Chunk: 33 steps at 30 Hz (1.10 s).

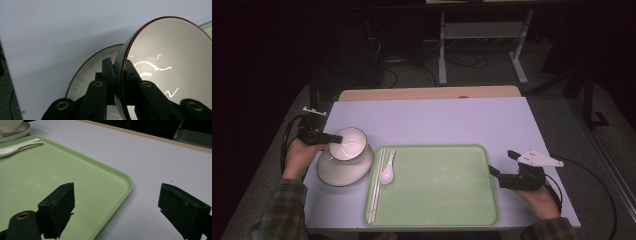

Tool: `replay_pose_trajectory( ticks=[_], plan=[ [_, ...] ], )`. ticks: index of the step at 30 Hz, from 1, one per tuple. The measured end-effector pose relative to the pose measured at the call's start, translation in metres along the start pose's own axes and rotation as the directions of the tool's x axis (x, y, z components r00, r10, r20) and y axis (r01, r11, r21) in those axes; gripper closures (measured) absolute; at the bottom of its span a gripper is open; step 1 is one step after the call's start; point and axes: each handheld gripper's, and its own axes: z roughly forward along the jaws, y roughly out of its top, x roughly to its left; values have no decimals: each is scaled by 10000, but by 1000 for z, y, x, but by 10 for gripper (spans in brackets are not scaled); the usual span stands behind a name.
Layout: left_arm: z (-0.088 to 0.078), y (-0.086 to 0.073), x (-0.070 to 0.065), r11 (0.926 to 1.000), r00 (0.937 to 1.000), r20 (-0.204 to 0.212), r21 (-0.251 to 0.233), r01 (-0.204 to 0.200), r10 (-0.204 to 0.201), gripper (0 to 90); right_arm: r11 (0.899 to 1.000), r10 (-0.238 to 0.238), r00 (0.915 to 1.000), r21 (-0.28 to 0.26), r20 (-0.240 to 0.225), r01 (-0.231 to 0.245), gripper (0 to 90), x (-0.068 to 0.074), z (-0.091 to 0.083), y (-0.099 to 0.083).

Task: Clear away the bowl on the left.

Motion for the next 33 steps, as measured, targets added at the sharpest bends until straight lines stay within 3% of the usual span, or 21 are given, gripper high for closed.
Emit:
replay_pose_trajectory(
  ticks=[7,11,15,25,33],
  plan=[
    [4,12,-21,9992,9982,464,-93,-380,384,830,10000,3,10000,-5,-2,-3,131,0,0,0],
    [9,22,-37,9967,9943,708,-134,-796,803,830,10000,-9,10000,-10,-14,9,131,0,0,0],
    [14,30,-53,9925,9883,914,-107,-1214,1219,830,10000,-34,10000,-32,-24,34,130,0,0,0],
    [31,44,-84,9842,9746,1375,-113,-1767,1766,829,10000,-32,10000,-26,-44,32,130,1,-1,0],
    [48,54,-112,9755,9579,1875,-74,-2198,2172,829,10000,-38,10000,-26,-82,38,131,2,0,0]
  ],
)
